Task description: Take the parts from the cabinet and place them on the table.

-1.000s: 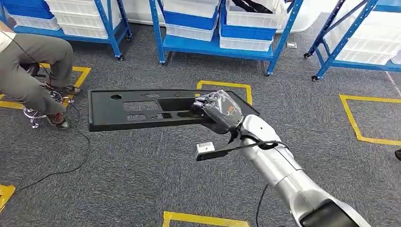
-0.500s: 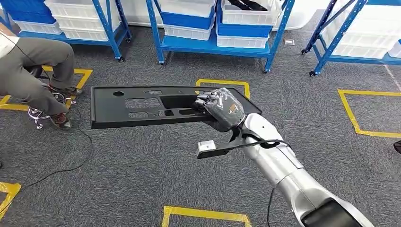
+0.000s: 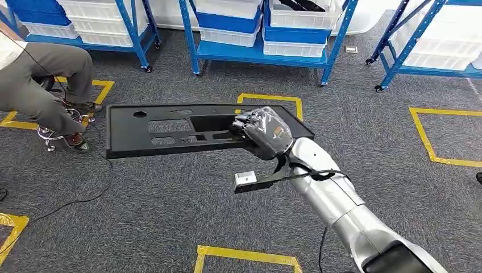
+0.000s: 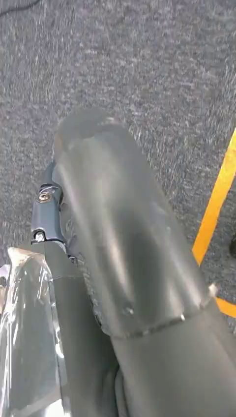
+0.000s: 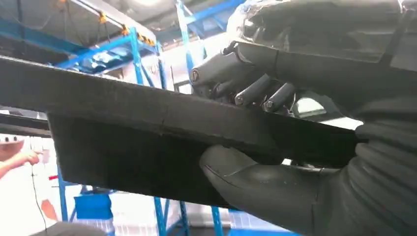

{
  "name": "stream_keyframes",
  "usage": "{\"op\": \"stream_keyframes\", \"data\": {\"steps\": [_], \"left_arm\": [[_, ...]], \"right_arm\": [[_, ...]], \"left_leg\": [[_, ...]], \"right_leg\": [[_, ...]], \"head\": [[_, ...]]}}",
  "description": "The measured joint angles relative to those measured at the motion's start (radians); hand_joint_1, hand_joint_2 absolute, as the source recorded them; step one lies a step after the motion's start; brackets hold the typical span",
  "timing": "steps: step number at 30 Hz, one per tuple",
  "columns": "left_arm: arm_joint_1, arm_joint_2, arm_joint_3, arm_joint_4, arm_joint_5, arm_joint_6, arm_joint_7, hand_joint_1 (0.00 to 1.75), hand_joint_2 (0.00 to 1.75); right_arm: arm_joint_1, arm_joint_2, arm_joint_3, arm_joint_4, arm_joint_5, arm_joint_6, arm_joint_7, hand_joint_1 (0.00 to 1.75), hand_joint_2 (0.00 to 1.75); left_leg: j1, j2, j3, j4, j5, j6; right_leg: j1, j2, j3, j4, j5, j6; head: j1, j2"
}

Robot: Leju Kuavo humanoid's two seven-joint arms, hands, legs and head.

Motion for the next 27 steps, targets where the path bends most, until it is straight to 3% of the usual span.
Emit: {"op": "stream_keyframes", "data": {"steps": [1,3,4,5,6,7,9,10,11,14,15,16,17,18,19,20,21,24,25,26,27], "left_arm": [[0.0,0.0,0.0,0.0,0.0,0.0,0.0,0.0,0.0],[0.0,-0.001,0.0,0.0,0.0,0.0,0.0,0.0,0.0],[0.0,0.0,0.0,0.0,0.0,0.0,0.0,0.0,0.0],[0.001,0.011,0.001,-0.003,0.0,0.0,0.0,0.0,0.0],[0.001,0.006,0.001,-0.003,0.0,0.0,0.0,0.0,0.0],[0.002,0.004,0.001,-0.003,0.0,0.0,0.0,0.0,0.0],[0.009,0.006,0.002,-0.003,0.0,0.0,0.0,0.0,0.0],[0.012,0.005,0.002,-0.003,-0.002,-0.002,0.003,0.0,0.0],[0.012,0.005,0.001,-0.003,-0.005,-0.01,0.02,0.0,0.0],[0.011,0.006,0.0,-0.003,-0.024,-0.042,0.116,0.0,0.0],[0.012,0.005,0.0,-0.003,-0.024,-0.046,0.131,0.0,0.0],[0.012,0.004,0.0,-0.003,-0.026,-0.05,0.141,0.0,0.0],[0.013,0.004,0.0,-0.003,-0.026,-0.051,0.153,0.0,0.0],[0.012,0.004,0.0,-0.003,-0.026,-0.053,0.163,0.0,0.0],[0.012,0.005,0.0,-0.003,-0.026,-0.061,0.177,0.0,0.0],[0.009,0.009,0.0,-0.003,-0.026,-0.069,0.195,0.0,0.0],[0.009,0.007,0.0,-0.003,-0.03,-0.079,0.209,0.0,0.0],[0.01,0.008,0.0,-0.003,-0.035,-0.096,0.232,0.0,0.0],[0.011,0.007,0.0,-0.003,-0.036,-0.097,0.235,0.0,0.0],[0.01,0.005,0.0,-0.003,-0.037,-0.097,0.235,0.0,0.0],[0.009,0.005,0.0,-0.003,-0.038,-0.102,0.237,0.0,0.0]], "right_arm": [[0.004,-0.001,0.0,0.0,0.0,0.0,0.0,1.68,1.75],[0.005,-0.002,0.0,-0.002,0.0,0.0,0.0,1.68,1.75],[0.006,-0.003,0.0,-0.004,0.0,0.0,0.0,1.68,1.75],[0.008,-0.001,0.002,-0.006,0.001,0.0,0.001,1.68,1.75],[0.009,-0.003,0.0,-0.008,0.0,0.0,0.0,1.68,1.75],[0.012,-0.002,0.0,-0.009,0.0,-0.001,0.0,1.68,1.75],[0.014,0.002,0.002,-0.011,0.001,-0.001,0.002,1.68,1.75],[0.014,0.006,0.002,-0.012,0.001,-0.001,0.003,1.68,1.75],[0.014,0.008,0.003,-0.014,0.003,-0.001,0.003,1.68,1.75],[0.016,0.008,0.003,-0.014,0.008,0.009,0.005,1.68,1.75],[0.018,0.008,0.003,-0.014,0.011,0.01,0.007,1.68,1.75],[0.018,0.008,0.003,-0.015,0.013,0.01,0.008,1.68,1.75],[0.018,0.009,0.003,-0.016,0.015,0.011,0.009,1.68,1.75],[0.017,0.011,0.003,-0.02,0.016,0.012,0.01,1.68,1.75],[0.015,0.016,0.003,-0.024,0.017,0.013,0.011,1.68,1.75],[0.013,0.019,0.003,-0.028,0.018,0.014,0.013,1.68,1.75],[0.01,0.021,0.003,-0.029,0.019,0.018,0.014,1.68,1.75],[0.01,0.035,0.003,-0.035,0.022,0.024,0.016,1.68,1.75],[0.009,0.037,0.003,-0.039,0.022,0.024,0.018,1.68,1.75],[0.005,0.038,0.002,-0.04,0.022,0.024,0.018,1.68,1.75],[0.002,0.038,0.002,-0.04,0.021,0.025,0.018,1.68,1.75]], "left_leg": [[0.005,-0.004,-0.006,0.004,0.003,-0.006],[0.025,-0.018,-0.032,0.033,0.002,-0.031],[0.026,-0.021,-0.046,0.057,-0.003,-0.046],[0.021,-0.031,-0.057,0.066,-0.006,-0.059],[0.019,-0.033,-0.063,0.081,-0.008,-0.064],[0.02,-0.037,-0.062,0.074,-0.003,-0.067],[0.03,-0.045,-0.071,0.07,0.009,-0.073],[0.029,-0.021,-0.077,0.086,-0.01,-0.071],[0.022,0.003,-0.096,0.139,-0.057,-0.067],[0.016,0.016,-0.188,0.392,-0.187,-0.055],[0.012,0.016,-0.193,0.42,-0.196,-0.048],[0.008,0.017,-0.175,0.404,-0.188,-0.041],[0.002,0.017,-0.137,0.35,-0.168,-0.03],[-0.008,0.025,-0.073,0.252,-0.135,-0.011],[-0.021,0.051,-0.02,0.172,-0.115,0.008],[-0.032,0.085,-0.007,0.15,-0.133,0.016],[-0.039,0.076,-0.007,0.14,-0.124,0.012],[-0.042,0.051,-0.008,0.128,-0.117,0.014],[-0.026,0.047,0.003,0.111,-0.106,0.012],[-0.03,0.037,0.004,0.103,-0.102,0.017],[-0.029,0.031,0.003,0.104,-0.1,0.02]], "right_leg": [[-0.008,0.0,0.016,-0.027,0.013,0.013],[-0.033,0.003,0.125,-0.224,0.086,0.059],[-0.039,0.019,0.15,-0.264,0.09,0.07],[-0.029,0.041,0.128,-0.249,0.093,0.065],[-0.031,0.037,0.128,-0.232,0.093,0.039],[-0.031,0.031,0.121,-0.226,0.09,0.029],[-0.029,0.018,0.115,-0.219,0.098,0.01],[-0.029,0.015,0.113,-0.22,0.104,0.001],[-0.025,0.01,0.11,-0.22,0.108,-0.005],[-0.007,-0.014,0.101,-0.219,0.112,-0.013],[-0.001,-0.022,0.1,-0.219,0.111,-0.014],[0.004,-0.03,0.098,-0.219,0.111,-0.014],[0.009,-0.037,0.098,-0.219,0.111,-0.014],[0.013,-0.045,0.099,-0.219,0.111,-0.014],[0.014,-0.05,0.1,-0.219,0.11,-0.015],[0.018,-0.056,0.098,-0.22,0.11,-0.014],[0.021,-0.062,0.097,-0.22,0.11,-0.014],[0.021,-0.086,0.103,-0.229,0.111,-0.01],[0.026,-0.077,0.094,-0.22,0.1,-0.004],[0.021,-0.047,0.085,-0.189,0.08,-0.006],[0.019,-0.025,0.058,-0.128,0.051,-0.011]], "head": [[0.0,0.0],[0.001,0.0],[0.001,0.0],[0.01,0.0],[0.006,0.0],[-0.003,0.0],[-0.004,0.0],[-0.009,0.0],[-0.008,0.0],[-0.008,0.0],[-0.008,0.0],[-0.008,0.0],[-0.008,0.0],[-0.008,0.0],[-0.008,0.0],[-0.006,0.0],[-0.005,0.0],[-0.01,0.0],[-0.007,0.0],[-0.008,0.0],[-0.006,0.0]]}}
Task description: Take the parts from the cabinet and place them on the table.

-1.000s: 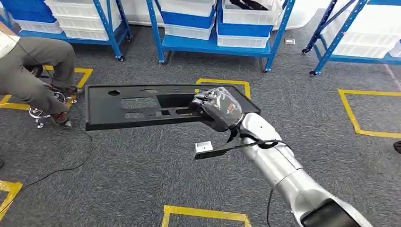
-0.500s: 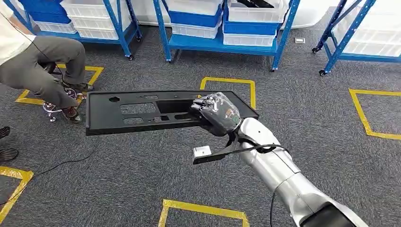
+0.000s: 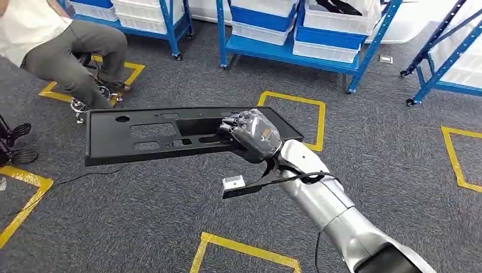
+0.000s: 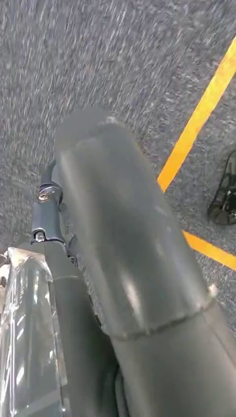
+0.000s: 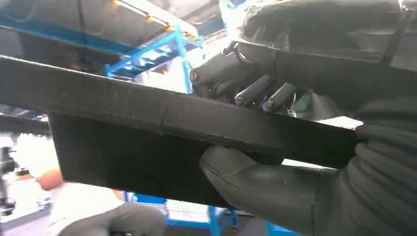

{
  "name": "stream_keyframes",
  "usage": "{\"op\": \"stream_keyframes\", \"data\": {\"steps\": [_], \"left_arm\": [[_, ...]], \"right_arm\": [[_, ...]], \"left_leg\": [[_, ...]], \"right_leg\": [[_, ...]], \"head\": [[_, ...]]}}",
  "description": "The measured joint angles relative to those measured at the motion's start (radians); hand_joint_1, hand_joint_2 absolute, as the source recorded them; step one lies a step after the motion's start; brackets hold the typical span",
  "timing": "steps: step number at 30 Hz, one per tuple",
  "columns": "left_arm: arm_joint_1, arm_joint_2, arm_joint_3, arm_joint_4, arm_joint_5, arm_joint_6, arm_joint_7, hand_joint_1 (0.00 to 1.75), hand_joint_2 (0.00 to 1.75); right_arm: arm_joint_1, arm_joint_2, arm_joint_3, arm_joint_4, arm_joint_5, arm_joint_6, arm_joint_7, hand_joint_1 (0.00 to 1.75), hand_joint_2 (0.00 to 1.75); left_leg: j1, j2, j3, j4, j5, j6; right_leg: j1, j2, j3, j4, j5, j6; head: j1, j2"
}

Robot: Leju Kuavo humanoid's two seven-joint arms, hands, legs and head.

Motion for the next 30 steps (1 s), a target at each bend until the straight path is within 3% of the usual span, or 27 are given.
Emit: {"op": "stream_keyframes", "data": {"steps": [1,3,4,5,6,7,8,9,10,12,14,15,16,17,18,19,20,21,22,24,25,26,27,29,30], "left_arm": [[-0.001,0.0,0.0,0.0,0.0,-0.005,0.005,0.0,0.0],[-0.001,0.0,0.0,0.0,0.0,-0.014,0.011,0.0,0.0],[0.0,-0.001,0.0,0.0,0.0,-0.032,0.029,0.0,0.0],[0.001,-0.002,0.0,0.001,0.0,-0.054,0.055,0.0,0.0],[0.002,-0.003,0.0,0.001,0.0,-0.085,0.102,0.0,0.0],[0.002,-0.003,0.0,0.002,-0.006,-0.117,0.159,0.0,0.0],[0.002,-0.004,0.0,0.003,-0.009,-0.144,0.204,0.0,0.0],[0.002,-0.006,-0.002,0.004,-0.017,-0.175,0.253,0.0,0.0],[0.002,-0.006,-0.002,0.005,-0.021,-0.197,0.292,0.0,0.0],[0.008,-0.008,-0.004,0.005,-0.026,-0.208,0.331,0.0,0.0],[0.01,-0.009,-0.005,0.005,-0.027,-0.21,0.338,0.0,0.0],[0.01,-0.007,-0.006,0.005,-0.028,-0.211,0.348,0.0,0.0],[0.01,-0.01,-0.008,0.006,-0.029,-0.212,0.353,0.0,0.0],[0.008,-0.01,-0.008,0.006,-0.032,-0.213,0.358,0.0,0.0],[0.006,-0.01,-0.009,0.006,-0.035,-0.215,0.365,0.0,0.0],[0.006,-0.009,-0.009,0.006,-0.036,-0.216,0.368,0.0,0.0],[0.007,-0.009,-0.01,0.006,-0.036,-0.22,0.374,0.0,0.0],[0.007,-0.009,-0.011,0.006,-0.037,-0.221,0.375,0.0,0.0],[0.008,-0.009,-0.011,0.006,-0.037,-0.221,0.377,0.0,0.0],[0.007,-0.008,-0.012,0.006,-0.037,-0.221,0.377,0.0,0.0],[0.006,-0.009,-0.013,0.006,-0.037,-0.221,0.377,0.0,0.0],[0.003,-0.011,-0.014,0.006,-0.037,-0.221,0.377,0.0,0.0],[0.003,-0.01,-0.014,0.006,-0.038,-0.225,0.378,0.0,0.0],[0.005,-0.009,-0.015,0.006,-0.042,-0.234,0.392,0.0,0.0],[0.005,-0.009,-0.015,0.005,-0.043,-0.238,0.398,0.0,0.0]], "right_arm": [[0.001,0.0,0.0,0.0,0.001,0.002,0.0,1.68,1.75],[0.004,-0.002,0.001,0.0,0.002,0.004,0.0,1.68,1.75],[0.012,-0.006,0.001,0.0,0.005,0.006,0.0,1.68,1.75],[0.014,-0.008,0.001,0.0,0.009,0.008,0.0,1.68,1.75],[0.014,-0.006,0.001,0.0,0.014,0.011,0.001,1.68,1.75],[0.014,-0.003,0.001,-0.001,0.016,0.018,0.001,1.68,1.75],[0.012,-0.001,0.001,-0.003,0.019,0.021,0.001,1.68,1.75],[0.01,0.002,0.001,-0.003,0.022,0.026,0.002,1.68,1.75],[0.009,0.007,0.002,-0.006,0.027,0.027,0.003,1.68,1.75],[0.01,0.012,0.001,-0.011,0.032,0.027,0.005,1.68,1.75],[0.01,0.015,0.001,-0.014,0.033,0.027,0.006,1.68,1.75],[0.009,0.02,0.001,-0.018,0.033,0.027,0.007,1.68,1.75],[0.009,0.023,0.001,-0.021,0.034,0.028,0.008,1.68,1.75],[0.009,0.025,0.001,-0.024,0.035,0.028,0.008,1.68,1.75],[0.01,0.026,0.001,-0.026,0.04,0.031,0.009,1.68,1.75],[0.01,0.026,0.002,-0.026,0.043,0.032,0.009,1.68,1.75],[0.015,0.026,0.003,-0.027,0.046,0.036,0.013,1.68,1.75],[0.018,0.026,0.003,-0.027,0.047,0.037,0.014,1.68,1.75],[0.019,0.027,0.004,-0.027,0.047,0.037,0.015,1.68,1.75],[0.018,0.028,0.004,-0.028,0.047,0.037,0.015,1.68,1.75],[0.018,0.031,0.004,-0.031,0.047,0.037,0.015,1.68,1.75],[0.016,0.03,0.003,-0.034,0.047,0.037,0.016,1.68,1.75],[0.015,0.031,0.003,-0.035,0.048,0.037,0.016,1.68,1.75],[0.016,0.034,0.004,-0.035,0.05,0.039,0.017,1.68,1.75],[0.016,0.037,0.004,-0.036,0.052,0.039,0.017,1.68,1.75]], "left_leg": [[0.0,-0.01,0.0,0.0,0.0,0.0],[0.0,-0.018,-0.001,0.0,0.001,0.001],[0.0,-0.034,-0.001,0.0,0.001,0.0],[0.0,-0.045,-0.001,0.001,0.002,-0.001],[0.0,-0.055,-0.001,0.001,0.003,-0.002],[0.0,-0.065,0.0,0.002,0.003,-0.004],[0.0,-0.073,0.0,0.003,0.004,-0.005],[-0.001,-0.08,-0.004,0.004,0.005,-0.008],[-0.008,-0.087,-0.007,0.008,0.005,-0.014],[-0.002,-0.092,-0.012,0.005,0.011,-0.025],[-0.002,-0.097,-0.013,0.003,0.014,-0.03],[0.0,-0.09,-0.019,0.009,0.007,-0.035],[-0.002,-0.057,-0.029,0.033,-0.014,-0.041],[0.002,-0.038,-0.053,0.087,-0.051,-0.049],[0.008,-0.027,-0.09,0.169,-0.092,-0.056],[0.01,-0.025,-0.106,0.205,-0.108,-0.059],[0.016,-0.019,-0.155,0.309,-0.142,-0.068],[0.02,-0.017,-0.156,0.314,-0.134,-0.072],[0.025,-0.013,-0.132,0.271,-0.106,-0.076],[0.032,0.009,-0.036,0.099,-0.03,-0.08],[0.033,0.047,0.013,0.011,-0.018,-0.084],[0.024,0.04,0.014,0.007,-0.019,-0.076],[0.022,0.026,0.01,0.008,-0.017,-0.067],[0.012,0.013,0.005,0.009,-0.017,-0.054],[0.011,0.004,0.009,0.0,-0.01,-0.043]], "right_leg": [[-0.001,0.01,-0.036,0.079,-0.03,-0.002],[-0.001,0.014,-0.061,0.134,-0.049,-0.003],[-0.002,0.016,-0.094,0.196,-0.061,0.002],[-0.002,0.018,-0.094,0.187,-0.05,0.008],[-0.002,0.019,-0.069,0.126,-0.019,0.018],[-0.003,0.022,-0.031,0.041,0.02,0.026],[-0.004,0.038,0.014,-0.056,0.059,0.03],[-0.004,0.069,0.033,-0.111,0.072,0.025],[-0.002,0.053,0.039,-0.118,0.079,0.014],[0.001,0.046,0.038,-0.115,0.083,0.004],[0.0,0.04,0.039,-0.117,0.086,-0.001],[-0.015,0.032,0.042,-0.127,0.095,-0.013],[-0.015,0.027,0.042,-0.128,0.096,-0.019],[-0.016,0.021,0.042,-0.128,0.097,-0.024],[-0.016,0.013,0.041,-0.128,0.097,-0.024],[-0.016,0.009,0.041,-0.128,0.097,-0.024],[-0.016,-0.006,0.04,-0.128,0.097,-0.024],[-0.017,-0.014,0.04,-0.128,0.096,-0.024],[-0.018,-0.022,0.04,-0.127,0.096,-0.023],[-0.022,-0.035,0.041,-0.127,0.094,-0.019],[-0.016,-0.042,0.043,-0.127,0.092,-0.012],[-0.009,-0.046,0.04,-0.126,0.09,-0.005],[-0.01,-0.05,0.041,-0.126,0.091,0.002],[-0.009,-0.063,0.046,-0.132,0.092,0.015],[-0.006,-0.069,0.045,-0.13,0.089,0.025]], "head": [[0.002,0.0],[0.002,0.0],[0.002,0.0],[0.004,0.0],[0.002,0.0],[0.003,0.0],[0.003,0.0],[0.003,0.0],[0.001,0.0],[0.001,0.0],[0.002,0.0],[0.004,0.0],[-0.001,0.0],[-0.007,0.0],[-0.006,0.0],[-0.006,0.0],[-0.007,0.0],[-0.006,0.0],[-0.007,0.0],[-0.006,0.0],[-0.007,0.0],[-0.009,0.0],[0.001,0.0],[0.002,0.0],[0.0,0.0]]}}
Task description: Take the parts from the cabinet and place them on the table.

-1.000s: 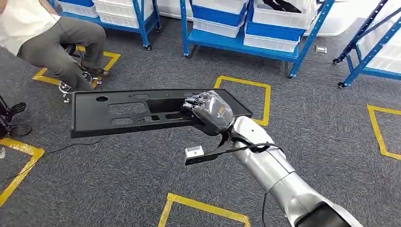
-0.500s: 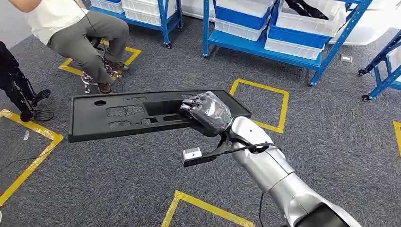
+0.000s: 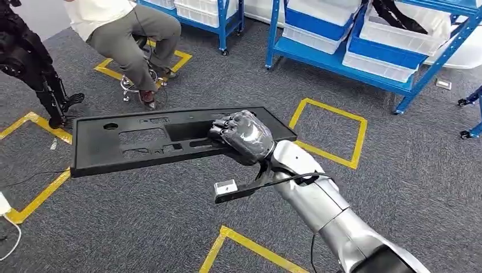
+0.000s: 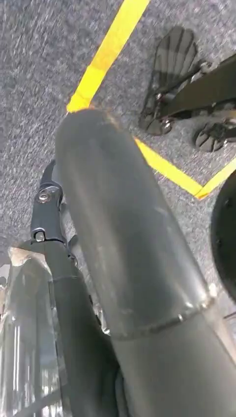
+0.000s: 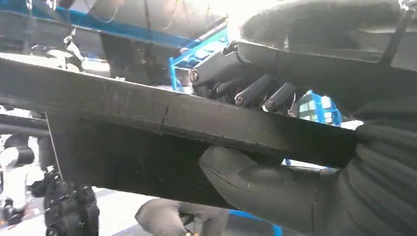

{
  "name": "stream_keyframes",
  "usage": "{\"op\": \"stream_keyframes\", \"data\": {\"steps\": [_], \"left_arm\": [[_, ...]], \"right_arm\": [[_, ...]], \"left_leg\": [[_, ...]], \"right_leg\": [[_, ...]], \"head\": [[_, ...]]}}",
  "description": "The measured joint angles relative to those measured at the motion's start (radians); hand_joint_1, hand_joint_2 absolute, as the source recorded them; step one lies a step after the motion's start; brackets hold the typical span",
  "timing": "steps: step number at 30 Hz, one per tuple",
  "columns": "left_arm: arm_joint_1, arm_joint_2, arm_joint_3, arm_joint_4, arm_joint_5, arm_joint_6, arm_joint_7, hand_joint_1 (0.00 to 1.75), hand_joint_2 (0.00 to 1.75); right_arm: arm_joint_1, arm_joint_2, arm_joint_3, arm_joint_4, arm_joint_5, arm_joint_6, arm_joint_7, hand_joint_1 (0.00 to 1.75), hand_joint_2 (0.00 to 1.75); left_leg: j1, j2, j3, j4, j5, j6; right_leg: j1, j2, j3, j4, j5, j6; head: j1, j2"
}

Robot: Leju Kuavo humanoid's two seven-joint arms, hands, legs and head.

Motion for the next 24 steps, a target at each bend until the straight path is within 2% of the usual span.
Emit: {"op": "stream_keyframes", "data": {"steps": [1,2,4,5,6,7,8,9,10,11,12,14,15,16,17,18,20,21,22,23,24], "left_arm": [[0.0,0.0,0.0,0.0,0.0,-0.004,0.003,0.0,0.0],[-0.001,0.0,0.0,0.0,-0.003,-0.005,0.007,0.0,0.0],[-0.002,0.002,0.0,0.0,-0.006,-0.008,0.011,0.0,0.0],[-0.002,0.002,0.0,0.0,-0.009,-0.011,0.014,0.0,0.0],[-0.001,0.002,-0.001,0.0,-0.014,-0.015,0.015,0.0,0.0],[-0.001,0.002,-0.001,0.0,-0.016,-0.017,0.015,0.0,0.0],[-0.001,0.002,-0.001,0.0,-0.019,-0.018,0.016,0.0,0.0],[-0.001,0.002,-0.002,0.0,-0.026,-0.021,0.016,0.0,0.0],[-0.001,0.002,-0.003,0.0,-0.028,-0.024,0.016,0.0,0.0],[-0.001,0.002,-0.003,0.0,-0.031,-0.025,0.016,0.0,0.0],[-0.001,0.002,-0.004,0.0,-0.034,-0.025,0.016,0.0,0.0],[0.001,0.002,-0.006,0.0,-0.036,-0.025,0.016,0.0,0.0],[0.002,0.003,-0.007,0.0,-0.036,-0.025,0.016,0.0,0.0],[0.003,0.011,-0.007,0.0,-0.037,-0.025,0.016,0.0,0.0],[0.003,0.008,-0.007,0.0,-0.037,-0.025,0.016,0.0,0.0],[0.001,0.008,-0.007,0.0,-0.037,-0.025,0.016,0.0,0.0],[0.0,0.008,-0.008,0.0,-0.039,-0.025,0.016,0.0,0.0],[0.0,0.009,-0.008,0.0,-0.042,-0.024,0.016,0.0,0.0],[0.001,0.01,-0.008,0.0,-0.045,-0.022,0.016,0.0,0.0],[0.001,0.013,-0.008,0.0,-0.046,-0.02,0.015,0.0,0.0],[0.001,0.015,-0.008,0.0,-0.047,-0.018,0.015,0.0,0.0]], "right_arm": [[0.001,0.0,-0.001,-0.002,0.002,0.0,0.002,1.68,1.75],[0.001,-0.001,-0.001,-0.006,0.004,0.001,0.002,1.68,1.75],[0.005,-0.005,-0.002,-0.009,0.01,0.007,0.002,1.68,1.75],[0.01,-0.008,-0.002,-0.009,0.012,0.008,0.004,1.68,1.75],[0.015,-0.01,-0.002,-0.009,0.013,0.009,0.004,1.68,1.75],[0.018,-0.013,-0.002,-0.011,0.015,0.012,0.005,1.68,1.75],[0.019,-0.013,-0.003,-0.014,0.017,0.015,0.006,1.68,1.75],[0.018,-0.013,-0.003,-0.018,0.018,0.019,0.007,1.68,1.75],[0.018,-0.013,-0.003,-0.023,0.019,0.02,0.007,1.68,1.75],[0.019,-0.013,-0.003,-0.026,0.022,0.021,0.007,1.68,1.75],[0.018,-0.013,-0.004,-0.029,0.024,0.024,0.007,1.68,1.75],[0.018,-0.013,-0.004,-0.033,0.029,0.03,0.007,1.68,1.75],[0.018,-0.011,-0.004,-0.035,0.031,0.032,0.007,1.68,1.75],[0.017,-0.009,-0.006,-0.039,0.032,0.034,0.007,1.68,1.75],[0.017,-0.006,-0.006,-0.041,0.033,0.037,0.007,1.68,1.75],[0.017,-0.006,-0.006,-0.043,0.033,0.038,0.007,1.68,1.75],[0.018,-0.008,-0.007,-0.044,0.036,0.039,0.007,1.68,1.75],[0.02,-0.008,-0.006,-0.044,0.037,0.039,0.007,1.68,1.75],[0.02,-0.007,-0.006,-0.044,0.039,0.04,0.007,1.68,1.75],[0.02,-0.006,-0.005,-0.044,0.04,0.04,0.007,1.68,1.75],[0.019,-0.006,-0.006,-0.044,0.041,0.04,0.007,1.68,1.75]], "left_leg": [[0.002,-0.005,0.003,-0.006,0.005,0.009],[0.003,-0.011,0.001,-0.007,0.008,0.02],[0.001,-0.029,-0.002,-0.007,0.01,0.027],[-0.001,-0.04,-0.002,-0.007,0.01,0.027],[-0.003,-0.052,-0.002,-0.006,0.01,0.028],[-0.005,-0.063,-0.002,-0.006,0.011,0.028],[-0.006,-0.074,-0.002,-0.005,0.011,0.028],[-0.007,-0.084,-0.001,-0.005,0.011,0.027],[-0.006,-0.092,-0.001,-0.004,0.012,0.027],[-0.012,-0.098,-0.004,0.002,0.011,0.022],[-0.011,-0.106,-0.007,0.001,0.011,0.018],[-0.006,-0.113,-0.008,-0.004,0.016,0.007],[-0.009,-0.119,-0.012,-0.003,0.016,0.0],[-0.006,-0.097,-0.015,0.009,0.007,-0.002],[-0.008,-0.059,-0.03,0.043,-0.021,-0.01],[-0.003,-0.039,-0.062,0.112,-0.063,-0.018],[0.004,-0.027,-0.131,0.252,-0.124,-0.032],[0.01,-0.023,-0.152,0.292,-0.129,-0.039],[0.016,-0.02,-0.145,0.278,-0.112,-0.043],[0.021,-0.015,-0.115,0.222,-0.078,-0.046],[0.024,-0.007,-0.07,0.14,-0.039,-0.049]], "right_leg": [[-0.009,0.031,-0.014,0.021,-0.014,0.002],[-0.009,0.062,-0.037,0.073,-0.044,-0.006],[-0.009,0.081,-0.116,0.24,-0.111,-0.016],[-0.006,0.086,-0.148,0.304,-0.128,-0.015],[-0.005,0.089,-0.161,0.327,-0.128,-0.01],[-0.005,0.09,-0.149,0.297,-0.111,-0.005],[-0.004,0.092,-0.114,0.223,-0.078,0.001],[-0.004,0.102,-0.066,0.126,-0.039,0.004],[-0.004,0.128,-0.023,0.04,-0.01,0.002],[-0.002,0.149,-0.012,0.006,-0.005,-0.006],[-0.001,0.132,-0.005,0.004,0.0,-0.012],[0.006,0.125,-0.006,0.005,0.003,-0.02],[-0.008,0.118,-0.001,-0.003,0.009,-0.029],[-0.015,0.108,0.001,-0.008,0.014,-0.034],[-0.015,0.104,0.001,-0.008,0.014,-0.04],[-0.015,0.095,0.002,-0.008,0.014,-0.047],[-0.014,0.079,0.0,-0.007,0.013,-0.048],[-0.014,0.069,0.0,-0.007,0.013,-0.048],[-0.015,0.061,0.0,-0.007,0.013,-0.047],[-0.016,0.054,0.0,-0.006,0.011,-0.045],[-0.018,0.048,0.002,-0.006,0.01,-0.043]], "head": [[0.0,0.0],[0.002,0.0],[0.004,0.0],[0.004,0.0],[0.004,0.0],[0.003,0.0],[0.004,0.0],[0.004,0.0],[0.004,0.0],[0.003,0.0],[0.004,0.0],[0.003,0.0],[0.003,0.0],[0.004,0.0],[-0.004,0.0],[-0.011,0.0],[-0.009,0.0],[-0.011,0.0],[-0.009,0.0],[-0.011,0.0],[-0.009,0.0]]}}
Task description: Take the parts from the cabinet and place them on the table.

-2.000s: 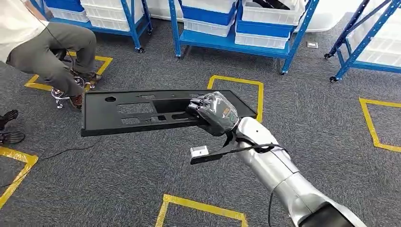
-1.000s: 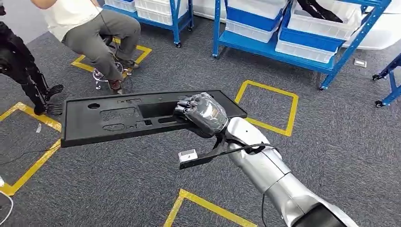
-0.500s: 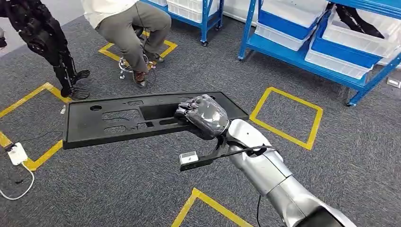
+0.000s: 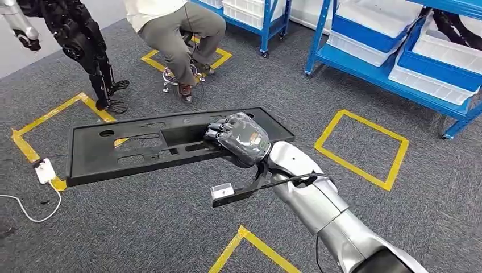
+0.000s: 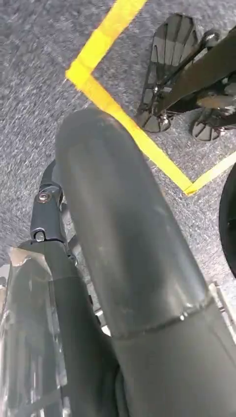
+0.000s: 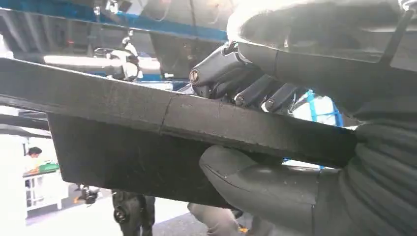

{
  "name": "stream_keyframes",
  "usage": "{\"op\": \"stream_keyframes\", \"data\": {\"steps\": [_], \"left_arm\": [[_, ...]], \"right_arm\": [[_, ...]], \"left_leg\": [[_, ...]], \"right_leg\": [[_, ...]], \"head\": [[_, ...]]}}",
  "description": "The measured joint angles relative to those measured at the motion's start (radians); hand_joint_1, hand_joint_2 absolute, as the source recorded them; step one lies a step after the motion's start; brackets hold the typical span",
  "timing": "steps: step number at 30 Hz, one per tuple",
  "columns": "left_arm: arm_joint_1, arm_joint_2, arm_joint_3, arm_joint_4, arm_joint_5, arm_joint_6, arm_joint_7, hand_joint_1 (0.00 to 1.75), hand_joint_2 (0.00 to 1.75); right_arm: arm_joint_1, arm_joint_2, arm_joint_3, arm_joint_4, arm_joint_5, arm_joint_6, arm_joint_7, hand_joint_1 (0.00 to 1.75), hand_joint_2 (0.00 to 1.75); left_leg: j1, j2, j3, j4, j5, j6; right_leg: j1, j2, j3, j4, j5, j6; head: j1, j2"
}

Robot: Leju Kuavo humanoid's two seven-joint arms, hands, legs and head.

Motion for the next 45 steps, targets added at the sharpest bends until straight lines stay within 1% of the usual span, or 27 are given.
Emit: {"op": "stream_keyframes", "data": {"steps": [1,2,3,6,7,8,10,12,13,15,17,18,21,22,24,26,27,28,30,32,33,37,38,40,42,43,45], "left_arm": [[-0.001,0.0,0.0,0.0,0.0,0.002,0.0,0.0,0.0],[-0.003,-0.002,0.0,0.0,0.0,0.003,0.0,0.0,0.0],[-0.004,-0.003,0.0,0.0,0.0,0.004,0.0,0.0,0.0],[-0.004,-0.003,0.0,0.0,0.0,0.008,0.0,0.0,0.0],[-0.003,-0.004,0.0,0.0,0.0,0.009,0.0,0.0,0.0],[-0.003,-0.004,0.0,0.0,0.0,0.01,0.001,0.0,0.0],[-0.005,-0.003,0.0,0.0,0.0,0.01,0.001,0.0,0.0],[-0.004,-0.003,0.0,0.0,0.0,0.01,0.001,0.0,0.0],[-0.004,-0.004,0.0,0.0,0.0,0.01,0.001,0.0,0.0],[-0.003,-0.004,0.0,0.0,-0.001,0.01,0.001,0.0,0.0],[-0.003,-0.007,0.0,0.0,-0.001,0.01,0.0,0.0,0.0],[-0.004,-0.008,0.0,0.0,-0.001,0.01,0.0,0.0,0.0],[0.001,-0.008,0.0,0.0,-0.002,0.01,-0.002,0.0,0.0],[0.001,-0.006,0.0,0.0,-0.003,0.01,-0.002,0.0,0.0],[0.001,-0.007,0.0,0.0,-0.003,0.01,-0.002,0.0,0.0],[-0.001,-0.008,0.0,0.0,-0.005,0.008,-0.002,0.0,0.0],[0.0,-0.008,0.0,0.0,-0.005,0.007,-0.002,0.0,0.0],[0.001,-0.007,0.0,0.0,-0.006,0.007,-0.002,0.0,0.0],[0.0,-0.004,0.0,0.0,-0.01,0.008,-0.002,0.0,0.0],[0.0,-0.002,0.0,0.0,-0.01,0.008,-0.003,0.0,0.0],[-0.003,-0.003,0.0,0.0,-0.01,0.008,-0.003,0.0,0.0],[-0.002,-0.003,0.0,0.0,-0.011,0.007,-0.003,0.0,0.0],[-0.002,-0.003,0.001,0.0,-0.01,0.007,-0.003,0.0,0.0],[-0.003,-0.001,0.001,0.0,-0.011,0.007,-0.003,0.0,0.0],[-0.003,-0.001,0.001,0.0,-0.011,0.007,-0.003,0.0,0.0],[-0.002,-0.001,0.002,0.0,-0.012,0.006,-0.003,0.0,0.0],[-0.002,-0.002,0.002,0.0,-0.013,0.006,-0.003,0.0,0.0]], "right_arm": [[-0.001,0.002,0.0,0.0,0.001,0.0,0.0,1.68,1.75],[-0.003,0.005,0.0,0.0,0.001,0.0,0.0,1.68,1.75],[-0.007,0.005,-0.001,0.0,0.001,0.001,0.0,1.68,1.75],[-0.012,0.014,0.0,0.0,0.002,0.004,0.0,1.68,1.75],[-0.012,0.016,0.0,-0.002,0.003,0.005,0.0,1.68,1.75],[-0.014,0.016,0.0,-0.002,0.002,0.006,0.0,1.68,1.75],[-0.015,0.015,0.0,-0.002,0.003,0.008,-0.001,1.68,1.75],[-0.009,0.011,0.0,-0.002,0.003,0.011,-0.001,1.68,1.75],[-0.008,0.011,0.0,-0.002,0.003,0.011,-0.001,1.68,1.75],[-0.009,0.011,0.001,-0.002,0.003,0.011,-0.001,1.68,1.75],[-0.012,0.011,0.001,-0.002,0.004,0.011,-0.001,1.68,1.75],[-0.012,0.011,0.001,-0.002,0.004,0.01,-0.001,1.68,1.75],[-0.012,0.012,0.001,-0.002,0.005,0.01,-0.001,1.68,1.75],[-0.012,0.014,0.001,-0.003,0.005,0.009,-0.001,1.68,1.75],[-0.013,0.015,0.002,-0.003,0.005,0.009,0.0,1.68,1.75],[-0.011,0.015,0.003,-0.003,0.006,0.009,0.0,1.68,1.75],[-0.007,0.015,0.003,-0.003,0.006,0.009,0.0,1.68,1.75],[-0.004,0.015,0.003,-0.003,0.006,0.009,-0.001,1.68,1.75],[-0.003,0.015,0.003,-0.003,0.008,0.009,-0.001,1.68,1.75],[-0.005,0.016,0.003,-0.003,0.008,0.009,-0.001,1.68,1.75],[-0.005,0.015,0.002,-0.004,0.008,0.008,0.0,1.68,1.75],[-0.005,0.016,0.003,-0.005,0.01,0.008,-0.001,1.68,1.75],[-0.005,0.015,0.002,-0.005,0.01,0.007,-0.001,1.68,1.75],[-0.004,0.013,0.002,-0.006,0.01,0.004,-0.001,1.68,1.75],[0.003,0.008,0.002,-0.006,0.011,0.004,-0.001,1.68,1.75],[0.007,0.005,0.002,-0.006,0.012,0.004,-0.001,1.68,1.75],[0.01,0.003,0.002,-0.006,0.013,0.004,-0.001,1.68,1.75]], "left_leg": [[0.002,0.023,0.05,-0.085,0.032,-0.003],[-0.003,0.054,0.075,-0.133,0.028,-0.004],[-0.005,0.035,0.072,-0.133,0.032,0.012],[-0.018,0.012,0.067,-0.133,0.034,0.037],[-0.01,0.005,0.073,-0.143,0.042,0.05],[-0.015,0.001,0.073,-0.145,0.045,0.057],[-0.017,-0.014,0.07,-0.144,0.046,0.07],[-0.021,-0.034,0.069,-0.144,0.046,0.072],[-0.024,-0.043,0.07,-0.144,0.047,0.073],[-0.026,-0.064,0.071,-0.143,0.047,0.072],[-0.028,-0.079,0.071,-0.143,0.048,0.07],[-0.034,-0.087,0.069,-0.139,0.047,0.066],[-0.029,-0.099,0.065,-0.144,0.052,0.05],[-0.028,-0.092,0.061,-0.139,0.048,0.047],[-0.027,-0.037,0.029,-0.066,-0.005,0.036],[-0.02,-0.023,-0.05,0.093,-0.078,0.023],[-0.016,-0.022,-0.084,0.158,-0.096,0.017],[-0.012,-0.02,-0.093,0.172,-0.088,0.013],[-0.003,-0.008,-0.044,0.066,-0.02,0.006],[0.004,0.037,0.055,-0.11,0.047,-0.001],[-0.005,0.033,0.063,-0.128,0.039,0.005],[-0.017,0.003,0.059,-0.132,0.042,0.041],[-0.013,0.0,0.063,-0.137,0.046,0.051],[-0.014,-0.011,0.061,-0.137,0.047,0.066],[-0.017,-0.027,0.06,-0.137,0.047,0.068],[-0.019,-0.035,0.06,-0.137,0.047,0.068],[-0.021,-0.053,0.061,-0.136,0.047,0.068]], "right_leg": [[0.0,-0.006,0.002,0.002,-0.004,0.007],[0.011,-0.01,0.0,0.007,-0.009,0.015],[0.013,-0.014,0.0,0.008,-0.012,0.021],[0.016,-0.033,0.007,-0.002,-0.01,0.044],[0.016,-0.032,-0.004,0.006,-0.018,0.051],[0.01,-0.004,-0.013,0.04,-0.04,0.048],[0.009,0.031,-0.088,0.201,-0.114,0.033],[0.012,0.041,-0.157,0.333,-0.152,0.035],[0.013,0.042,-0.159,0.331,-0.143,0.039],[0.014,0.045,-0.094,0.188,-0.076,0.05],[0.015,0.086,-0.012,0.019,-0.018,0.044],[0.024,0.084,-0.006,0.009,-0.013,0.035],[0.024,0.069,-0.005,0.008,-0.006,0.022],[0.005,0.061,0.001,-0.004,0.002,0.012],[0.006,0.05,0.004,-0.006,0.003,-0.005],[0.008,0.036,0.004,-0.006,0.002,-0.007],[0.008,0.028,0.004,-0.005,0.001,-0.007],[0.008,0.022,0.005,-0.005,0.001,-0.007],[0.005,0.01,0.006,-0.004,-0.002,-0.004],[0.005,0.001,0.009,0.001,-0.011,0.01],[0.019,-0.002,0.004,0.009,-0.018,0.02],[0.023,-0.023,0.013,0.001,-0.022,0.045],[0.014,-0.006,0.0,0.02,-0.035,0.047],[0.012,0.028,-0.058,0.148,-0.101,0.033],[0.014,0.039,-0.138,0.305,-0.155,0.031],[0.014,0.041,-0.156,0.335,-0.157,0.037],[0.014,0.043,-0.117,0.241,-0.107,0.049]], "head": [[-0.002,0.0],[-0.002,0.0],[0.002,0.0],[0.008,0.0],[0.008,0.0],[0.01,0.0],[0.011,0.0],[0.013,0.0],[0.012,0.0],[0.013,0.0],[0.013,0.0],[0.011,0.0],[0.012,0.0],[0.012,0.0],[0.006,0.0],[0.007,0.0],[0.006,0.0],[0.007,0.0],[0.006,0.0],[0.006,0.0],[0.006,0.0],[0.013,0.0],[0.013,0.0],[0.016,0.0],[0.016,0.0],[0.016,0.0],[0.016,0.0]]}}
